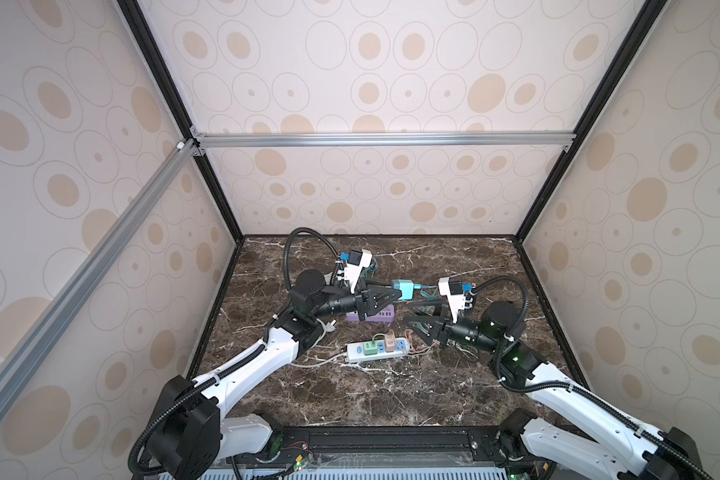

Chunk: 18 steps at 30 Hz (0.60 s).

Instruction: Insert the plug

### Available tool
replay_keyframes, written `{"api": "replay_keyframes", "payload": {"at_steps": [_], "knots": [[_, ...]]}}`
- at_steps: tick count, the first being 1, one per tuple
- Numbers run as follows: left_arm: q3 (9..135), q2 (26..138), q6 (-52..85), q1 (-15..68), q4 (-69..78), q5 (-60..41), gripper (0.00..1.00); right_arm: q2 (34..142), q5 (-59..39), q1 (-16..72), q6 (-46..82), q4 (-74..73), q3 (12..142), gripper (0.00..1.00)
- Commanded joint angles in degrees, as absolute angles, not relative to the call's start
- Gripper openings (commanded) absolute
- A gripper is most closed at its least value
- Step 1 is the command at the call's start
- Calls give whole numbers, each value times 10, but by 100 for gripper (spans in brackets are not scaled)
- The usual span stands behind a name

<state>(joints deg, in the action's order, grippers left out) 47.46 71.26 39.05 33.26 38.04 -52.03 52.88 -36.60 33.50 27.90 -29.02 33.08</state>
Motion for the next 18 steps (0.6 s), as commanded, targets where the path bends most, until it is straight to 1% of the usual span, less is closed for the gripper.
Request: {"api": "replay_keyframes", "payload": {"at_steps": [1, 10, 18], "knots": [[473, 693, 412, 332, 470, -545, 0, 526, -418, 322, 338, -409, 335, 62], [451, 717, 502, 332, 622, -589, 0, 544, -433, 310, 361, -463, 357, 64], [446, 724, 510, 332, 652, -606, 0, 587, -443, 309, 390, -533, 382, 59]]}}
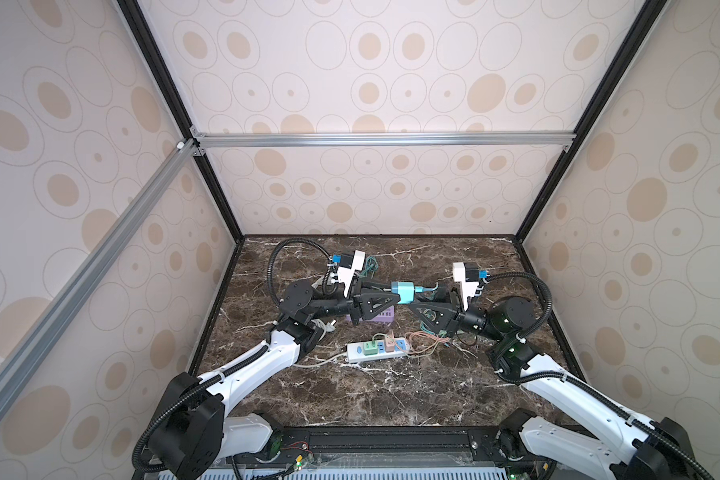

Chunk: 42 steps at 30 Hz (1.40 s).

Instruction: Insert the plug

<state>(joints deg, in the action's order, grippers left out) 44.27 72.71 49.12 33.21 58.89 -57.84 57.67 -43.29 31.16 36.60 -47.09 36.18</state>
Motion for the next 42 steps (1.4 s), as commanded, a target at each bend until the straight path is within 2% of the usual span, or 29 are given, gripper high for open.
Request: {"api": "replay_keyframes", "payload": {"at_steps": [1, 22, 33, 42], "knots": [[445, 722, 509, 331, 652, -607, 0, 594, -444, 309, 396, -544, 383, 58], [431, 712, 487, 331, 651, -596, 0, 633, -481, 318, 380, -527, 420, 44], [431, 712, 486, 332, 656, -588, 0, 645, -492, 324, 386, -528, 421, 42], [424, 707, 484, 332, 656, -588, 2, 636, -484, 324, 381, -525, 422, 34]]}}
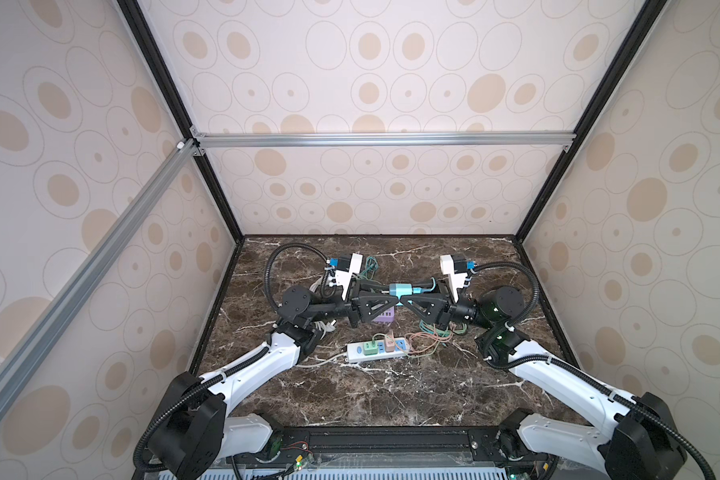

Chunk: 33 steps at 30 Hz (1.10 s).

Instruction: Insert the plug

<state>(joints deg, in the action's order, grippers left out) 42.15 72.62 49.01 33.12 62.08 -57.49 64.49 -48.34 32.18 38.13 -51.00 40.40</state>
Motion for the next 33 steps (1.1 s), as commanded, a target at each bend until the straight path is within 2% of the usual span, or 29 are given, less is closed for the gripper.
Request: {"api": "replay_keyframes", "payload": {"at_steps": [1, 6, 8, 10, 12, 15, 18, 24, 29, 33], "knots": [[423, 708, 484, 332, 656, -588, 3, 635, -483, 325, 379, -522, 422, 33], [418, 704, 476, 332, 643, -589, 19, 621, -469, 325, 354, -485, 424, 28], [414, 694, 462, 332, 617, -583, 36, 609, -454, 325, 322, -432, 431, 26], [411, 679, 434, 331, 571, -570, 47, 591, -431, 324, 270, -343, 448, 23], [402, 652, 396, 330, 519, -547, 62, 576, -404, 319, 215, -253, 473, 22], [384, 605, 341, 330, 443, -496, 73, 576, -398, 290, 171, -169, 519, 21], [371, 563, 293, 328, 360, -439, 76, 586, -402, 259, 141, -111, 572, 21], [356, 532, 244, 326, 227, -335, 77, 616, -412, 232, 83, -33, 694, 21], [359, 559, 229, 325, 186, -329, 74, 638, -416, 222, 52, -9, 779, 21], [357, 562, 225, 326, 197, -339, 76, 643, -399, 208, 38, 5, 822, 21]]}}
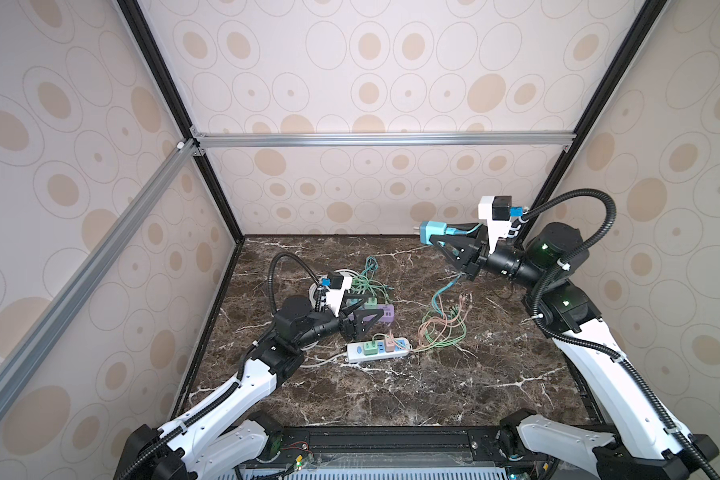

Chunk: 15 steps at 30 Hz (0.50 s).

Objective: Insert the plug
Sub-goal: 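Lift the teal charger away with the right gripper while the left gripper opens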

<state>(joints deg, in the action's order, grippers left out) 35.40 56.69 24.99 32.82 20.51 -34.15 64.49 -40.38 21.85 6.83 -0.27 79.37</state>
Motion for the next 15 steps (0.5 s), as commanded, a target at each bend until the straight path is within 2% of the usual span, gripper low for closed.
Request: {"api": "replay_keyframes", "payload": {"at_steps": [1, 9, 15], "knots": [[357, 561, 223, 326, 200, -342, 76, 640, -394, 202, 44, -5, 820, 21], [370, 588, 218, 337, 222, -412, 78, 619, -320, 183, 85, -43, 777, 21], [439, 660, 157, 405, 172, -342, 74, 614, -292, 183, 97, -37, 777, 21]]}}
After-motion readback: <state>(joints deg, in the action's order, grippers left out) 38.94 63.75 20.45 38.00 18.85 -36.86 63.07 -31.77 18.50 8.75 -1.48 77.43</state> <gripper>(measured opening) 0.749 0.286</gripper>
